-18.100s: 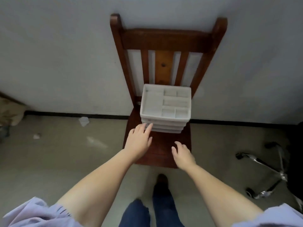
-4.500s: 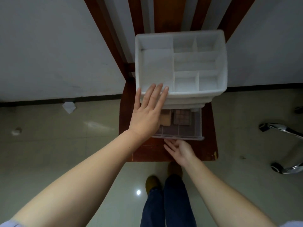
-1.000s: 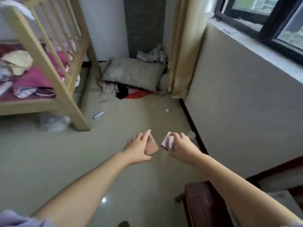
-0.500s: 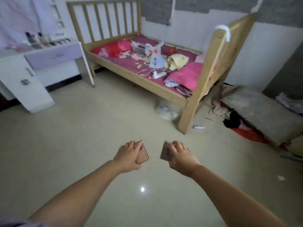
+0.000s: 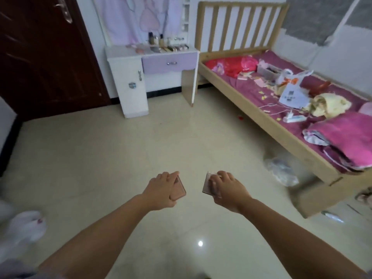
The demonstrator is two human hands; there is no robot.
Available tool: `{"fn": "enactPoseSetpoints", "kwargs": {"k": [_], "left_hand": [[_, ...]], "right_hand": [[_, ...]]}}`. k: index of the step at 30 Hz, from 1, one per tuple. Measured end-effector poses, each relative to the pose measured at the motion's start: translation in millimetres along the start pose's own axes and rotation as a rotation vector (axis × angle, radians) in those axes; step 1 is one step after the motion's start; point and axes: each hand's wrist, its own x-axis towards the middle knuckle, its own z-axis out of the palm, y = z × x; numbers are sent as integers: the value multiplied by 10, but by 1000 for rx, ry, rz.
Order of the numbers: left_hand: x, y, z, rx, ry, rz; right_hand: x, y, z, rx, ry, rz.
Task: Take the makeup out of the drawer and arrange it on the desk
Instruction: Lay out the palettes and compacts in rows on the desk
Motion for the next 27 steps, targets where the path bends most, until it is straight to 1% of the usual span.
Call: {"fn": "enactPoseSetpoints", "kwargs": {"k": [4,9,13,16,20,23,27], "left_hand": [[394,-648,-120,-19,1,-83],[1064,-1525,-421,-60,18,-203],[1573,-2280,-776,-117,41,-331],[1903,-2771,-1009,-126,65,-390],[2439,-3412,-1276,-139,62,-414],[2931,-3958,-1504,-115,74,-400],[3634,-4771,-1892,-92,87,-369]], "right_hand": [[934,-109,-15,-24,-34,-96],[2297,-219,-95,-19,-29,-192],[3475,-407,-324,-9,-50,-277],[4239,-552,-496,0,-47,-336],[5226,-701,-638,9,-50,-383],[6003,-781,-685,-6,-24,-396],[7075,-901,-797,4,-7,-361]]}}
